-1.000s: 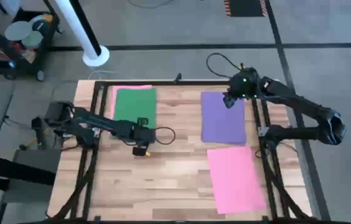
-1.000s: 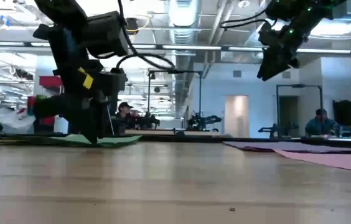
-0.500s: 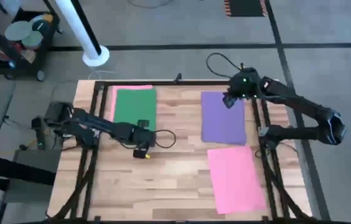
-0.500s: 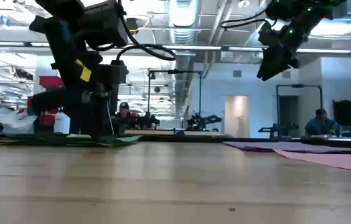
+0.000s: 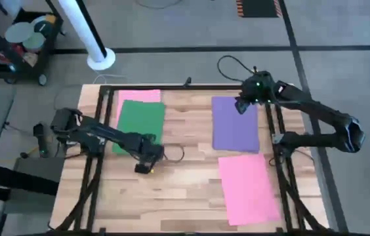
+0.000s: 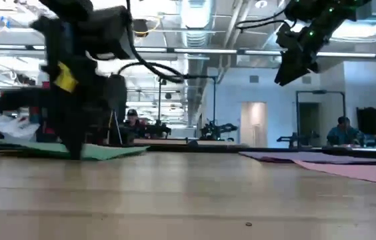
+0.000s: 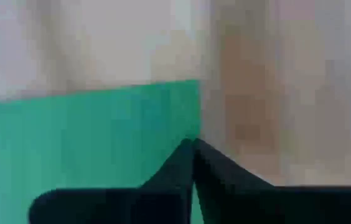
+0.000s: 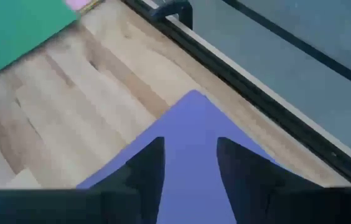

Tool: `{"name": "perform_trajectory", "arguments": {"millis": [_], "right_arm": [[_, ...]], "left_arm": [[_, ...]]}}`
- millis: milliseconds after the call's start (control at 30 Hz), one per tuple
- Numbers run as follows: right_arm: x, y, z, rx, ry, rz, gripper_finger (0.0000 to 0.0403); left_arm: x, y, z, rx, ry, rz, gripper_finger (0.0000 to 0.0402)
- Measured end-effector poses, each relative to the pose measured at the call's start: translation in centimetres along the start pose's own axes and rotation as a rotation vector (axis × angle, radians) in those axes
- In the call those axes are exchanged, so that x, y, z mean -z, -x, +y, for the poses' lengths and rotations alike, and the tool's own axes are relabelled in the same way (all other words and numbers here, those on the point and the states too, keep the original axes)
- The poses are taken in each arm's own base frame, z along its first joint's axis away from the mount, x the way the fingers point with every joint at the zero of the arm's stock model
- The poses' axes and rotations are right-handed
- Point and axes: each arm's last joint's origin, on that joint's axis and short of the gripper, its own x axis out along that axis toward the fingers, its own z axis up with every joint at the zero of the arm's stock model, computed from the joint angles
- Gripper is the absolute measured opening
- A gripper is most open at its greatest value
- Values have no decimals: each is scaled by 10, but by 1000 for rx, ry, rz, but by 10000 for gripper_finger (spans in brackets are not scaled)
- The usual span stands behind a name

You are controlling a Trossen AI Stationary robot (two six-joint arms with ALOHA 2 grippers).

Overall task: Organize paper
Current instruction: Put the green paper on the bottom left of the table

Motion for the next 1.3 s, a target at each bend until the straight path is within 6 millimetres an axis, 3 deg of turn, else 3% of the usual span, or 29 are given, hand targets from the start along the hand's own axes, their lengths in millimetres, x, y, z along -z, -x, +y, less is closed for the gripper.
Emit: {"name": "perform_trajectory", "arguments": {"millis": [200, 300, 433, 567, 767, 867, 967, 1167, 1300], "right_arm": [[0, 0, 0, 0, 7, 3, 146], [1, 0, 0, 0, 7, 7, 146], [1, 0, 0, 0, 19, 7, 146], [1, 0, 0, 0, 22, 7, 146], [1, 0, 0, 0, 22, 6, 146], [1, 0, 0, 0, 22, 7, 146], [1, 0, 0, 0, 22, 7, 146], [1, 0, 0, 0, 33, 7, 145], [1, 0, 0, 0, 37, 7, 132]], "left_arm": [[-15, 39, -39, 481, -25, -164, 1], [-18, 56, -50, 513, 2, -205, 1], [-17, 73, -54, 429, 102, -230, 0], [-13, 72, -55, 434, 158, -193, 13], [-16, 61, -59, 538, 248, -94, 69], [-17, 57, -62, 601, 208, -62, 94], [-15, 49, -59, 478, 136, -63, 93], [-11, 24, -36, -56, 70, 25, 30], [-8, -2, -18, -137, 121, 108, 5]]}}
